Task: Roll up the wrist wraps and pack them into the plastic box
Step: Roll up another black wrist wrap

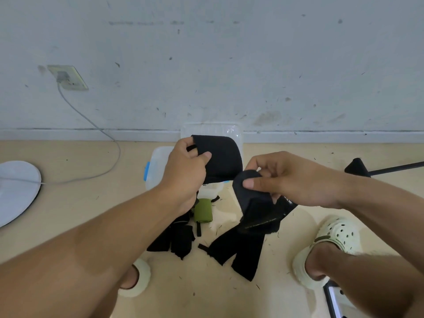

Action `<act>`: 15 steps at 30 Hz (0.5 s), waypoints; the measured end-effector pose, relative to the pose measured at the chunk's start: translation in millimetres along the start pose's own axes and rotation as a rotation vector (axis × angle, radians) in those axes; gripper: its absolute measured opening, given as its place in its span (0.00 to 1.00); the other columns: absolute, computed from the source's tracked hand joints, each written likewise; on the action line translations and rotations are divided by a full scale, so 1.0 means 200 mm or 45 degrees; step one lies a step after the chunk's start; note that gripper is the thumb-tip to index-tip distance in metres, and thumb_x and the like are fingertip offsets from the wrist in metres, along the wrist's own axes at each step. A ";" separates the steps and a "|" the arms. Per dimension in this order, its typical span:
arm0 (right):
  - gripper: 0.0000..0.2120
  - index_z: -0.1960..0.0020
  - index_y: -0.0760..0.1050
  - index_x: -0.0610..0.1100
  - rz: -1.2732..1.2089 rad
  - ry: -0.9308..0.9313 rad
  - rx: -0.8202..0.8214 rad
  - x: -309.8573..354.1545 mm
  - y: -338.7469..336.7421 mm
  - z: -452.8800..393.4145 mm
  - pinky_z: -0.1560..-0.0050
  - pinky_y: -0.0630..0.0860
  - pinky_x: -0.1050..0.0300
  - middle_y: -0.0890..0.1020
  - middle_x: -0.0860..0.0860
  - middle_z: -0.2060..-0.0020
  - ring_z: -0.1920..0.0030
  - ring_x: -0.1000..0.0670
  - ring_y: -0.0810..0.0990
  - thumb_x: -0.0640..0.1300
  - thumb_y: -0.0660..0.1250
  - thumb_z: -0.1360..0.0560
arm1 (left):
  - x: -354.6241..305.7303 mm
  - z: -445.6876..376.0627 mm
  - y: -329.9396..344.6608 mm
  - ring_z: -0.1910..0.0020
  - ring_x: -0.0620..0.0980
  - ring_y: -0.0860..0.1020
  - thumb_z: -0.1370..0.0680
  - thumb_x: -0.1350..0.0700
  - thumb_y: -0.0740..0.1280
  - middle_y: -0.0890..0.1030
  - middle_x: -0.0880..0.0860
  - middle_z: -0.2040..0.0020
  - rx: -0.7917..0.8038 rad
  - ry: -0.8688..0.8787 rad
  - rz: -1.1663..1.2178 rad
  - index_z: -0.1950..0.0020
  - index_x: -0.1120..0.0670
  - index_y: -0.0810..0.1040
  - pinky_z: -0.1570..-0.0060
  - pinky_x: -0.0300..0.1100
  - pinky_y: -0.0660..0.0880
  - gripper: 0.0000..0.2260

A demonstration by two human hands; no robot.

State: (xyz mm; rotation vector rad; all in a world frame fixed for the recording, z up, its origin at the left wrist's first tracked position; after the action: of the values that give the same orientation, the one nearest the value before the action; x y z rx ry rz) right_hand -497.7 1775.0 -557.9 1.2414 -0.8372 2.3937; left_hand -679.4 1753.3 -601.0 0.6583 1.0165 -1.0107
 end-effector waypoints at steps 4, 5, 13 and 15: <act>0.02 0.50 0.80 0.43 -0.212 -0.118 0.080 0.07 0.09 0.02 0.54 0.84 0.49 0.86 0.39 0.58 0.59 0.46 0.85 0.42 0.70 0.20 | 0.00 0.02 0.04 0.40 0.54 0.84 0.16 0.63 0.65 0.85 0.50 0.40 0.048 0.022 0.029 0.27 0.52 0.72 0.38 0.54 0.80 0.18; 0.02 0.50 0.81 0.44 -0.206 -0.159 -0.019 0.08 0.07 0.01 0.55 0.84 0.52 0.85 0.39 0.58 0.59 0.48 0.85 0.42 0.71 0.21 | 0.00 0.03 0.05 0.41 0.54 0.84 0.16 0.63 0.65 0.86 0.51 0.41 0.078 0.025 0.038 0.27 0.52 0.72 0.38 0.53 0.80 0.17; 0.01 0.53 0.86 0.49 -0.121 -0.165 -0.586 0.04 -0.11 0.01 0.60 0.85 0.58 0.86 0.51 0.61 0.63 0.50 0.85 0.45 0.75 0.23 | -0.02 0.09 0.14 0.43 0.54 0.85 0.16 0.63 0.64 0.87 0.52 0.42 0.225 0.081 0.031 0.28 0.51 0.72 0.39 0.54 0.81 0.17; 0.01 0.53 0.86 0.51 -0.061 -0.160 -0.612 0.03 -0.12 0.00 0.59 0.85 0.55 0.86 0.55 0.62 0.64 0.53 0.85 0.46 0.75 0.23 | -0.02 0.09 0.14 0.43 0.54 0.85 0.16 0.63 0.64 0.87 0.52 0.43 0.235 0.098 0.011 0.29 0.51 0.72 0.39 0.55 0.81 0.16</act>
State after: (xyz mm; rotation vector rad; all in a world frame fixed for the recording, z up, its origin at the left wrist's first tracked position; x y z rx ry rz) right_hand -487.5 1793.8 -543.9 1.1985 -1.3076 1.9268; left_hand -647.2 1752.0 -589.2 0.8584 0.9937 -1.0869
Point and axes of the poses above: each hand's wrist, its own z-axis away from the middle knuckle, its own y-axis out of the palm, x = y × z, the point moved 9 cm from there along -z, towards the middle knuckle
